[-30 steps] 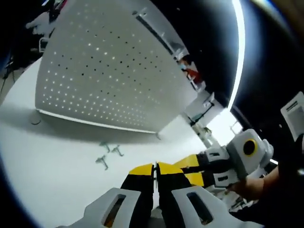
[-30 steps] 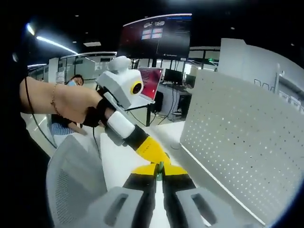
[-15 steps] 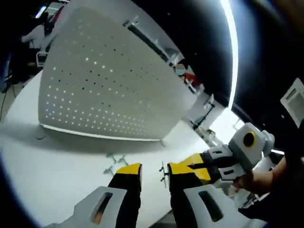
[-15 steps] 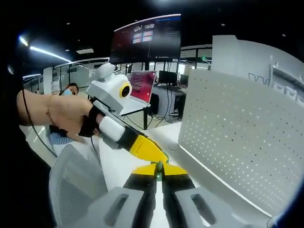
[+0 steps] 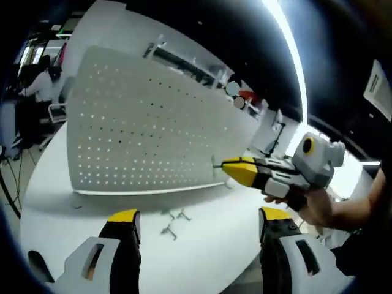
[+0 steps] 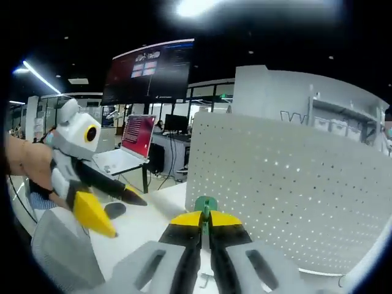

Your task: Insert the hook assembly into the mounting plate slot until the hook locks in place.

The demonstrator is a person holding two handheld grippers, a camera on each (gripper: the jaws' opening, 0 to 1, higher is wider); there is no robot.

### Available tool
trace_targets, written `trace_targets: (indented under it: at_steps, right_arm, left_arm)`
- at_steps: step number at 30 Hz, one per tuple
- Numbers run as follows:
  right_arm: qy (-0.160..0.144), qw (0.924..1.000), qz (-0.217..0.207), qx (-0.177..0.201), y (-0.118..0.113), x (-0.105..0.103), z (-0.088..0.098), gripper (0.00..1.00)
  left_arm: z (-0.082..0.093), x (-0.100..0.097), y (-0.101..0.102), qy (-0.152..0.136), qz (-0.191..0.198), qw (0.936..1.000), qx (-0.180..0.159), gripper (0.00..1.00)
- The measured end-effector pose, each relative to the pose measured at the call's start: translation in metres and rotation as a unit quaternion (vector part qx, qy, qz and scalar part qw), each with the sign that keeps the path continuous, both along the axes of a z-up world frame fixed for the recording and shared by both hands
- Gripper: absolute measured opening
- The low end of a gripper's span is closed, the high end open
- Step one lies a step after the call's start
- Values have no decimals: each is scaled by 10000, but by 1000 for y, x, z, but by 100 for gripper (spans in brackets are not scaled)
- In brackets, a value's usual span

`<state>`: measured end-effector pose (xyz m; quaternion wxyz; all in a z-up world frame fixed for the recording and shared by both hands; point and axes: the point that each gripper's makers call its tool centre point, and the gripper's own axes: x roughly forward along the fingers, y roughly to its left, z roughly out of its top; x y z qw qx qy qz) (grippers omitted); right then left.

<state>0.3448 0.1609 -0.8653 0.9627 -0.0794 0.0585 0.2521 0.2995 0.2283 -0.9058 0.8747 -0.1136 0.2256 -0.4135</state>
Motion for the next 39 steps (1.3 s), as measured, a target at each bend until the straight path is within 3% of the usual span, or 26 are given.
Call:
trace_targets:
  at_steps: [4, 9, 16, 22, 33, 39]
  right_arm:
    - [-245, 9991, -272, 236, -4, 13, 14, 0]
    - [-590, 9957, -550, 458, -9, 32, 35, 0]
    - [-958, 9893, -963, 523, -17, 64, 60, 0]
    - [-1419, 9779, -1379, 669, -30, 91, 84, 0]
    - [-1680, 9676, -1821, 477, -46, 125, 86, 0]
    - [-1578, 9648, -2028, 568, -51, 139, 75, 0]
  left_arm:
    - [-15, -1, -1, 38, -33, 9995, 301, 90]
    - [-14, -4, -3, 42, -58, 9998, 211, 100]
    - [-24, -6, 5, 69, -83, 9989, 449, 100]
    - [-32, -7, 14, 158, 0, 9980, 618, 100]
    - [-35, -1, 26, 235, 172, 9980, 558, 99]
    - [-35, 3, 29, 278, 262, 9983, 447, 95]
